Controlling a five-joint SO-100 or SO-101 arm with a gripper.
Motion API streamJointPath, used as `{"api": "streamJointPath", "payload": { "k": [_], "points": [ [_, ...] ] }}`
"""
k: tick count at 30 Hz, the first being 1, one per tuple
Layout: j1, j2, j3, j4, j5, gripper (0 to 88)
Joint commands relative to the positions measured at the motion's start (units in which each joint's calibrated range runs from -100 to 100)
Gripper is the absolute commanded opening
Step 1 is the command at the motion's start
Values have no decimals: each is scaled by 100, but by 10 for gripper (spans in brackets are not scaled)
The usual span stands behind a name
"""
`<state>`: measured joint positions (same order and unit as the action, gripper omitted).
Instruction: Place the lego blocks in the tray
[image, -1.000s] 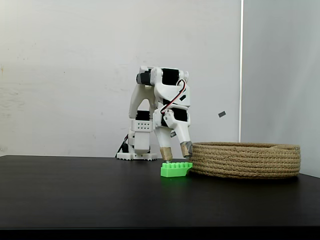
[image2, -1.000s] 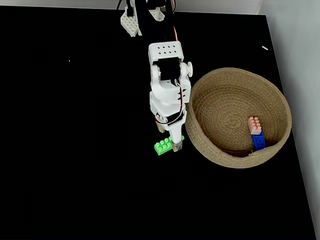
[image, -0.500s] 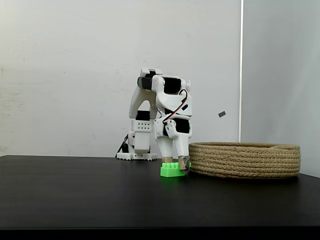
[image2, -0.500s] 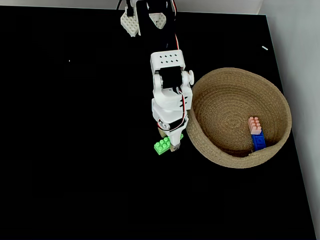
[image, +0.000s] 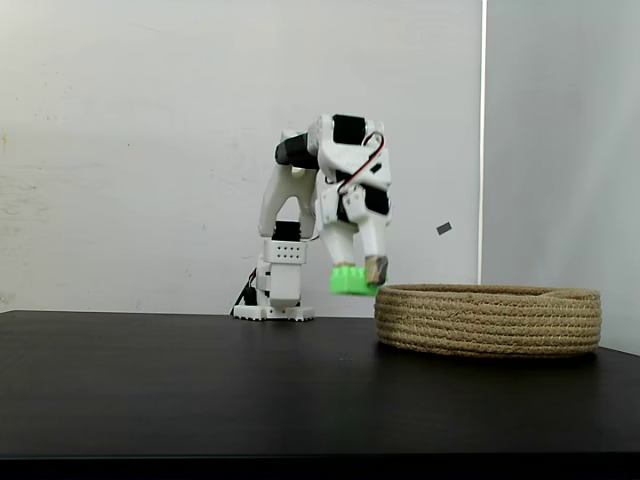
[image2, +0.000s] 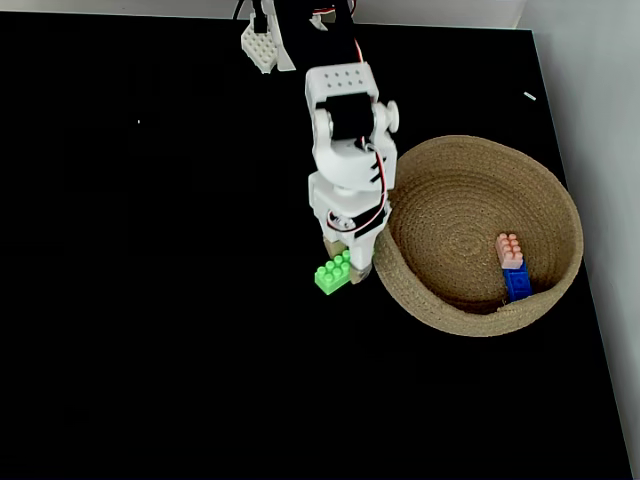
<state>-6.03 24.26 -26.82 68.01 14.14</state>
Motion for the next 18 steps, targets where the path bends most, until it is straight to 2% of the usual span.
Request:
{"api": "streamJointPath", "payload": {
  "k": [1, 7, 11, 12, 14, 18],
  "points": [
    [-585, -1704, -186, -41, 190, 0],
    [-1706, -2314, 297, -299, 415, 0],
    [-2134, -2538, 799, -616, 669, 0],
    [-2184, -2555, 890, -649, 737, 28],
    [-2209, -2581, 1073, -699, 835, 185],
    [-2077, -2632, 1282, -749, 889, 267]
  ]
}}
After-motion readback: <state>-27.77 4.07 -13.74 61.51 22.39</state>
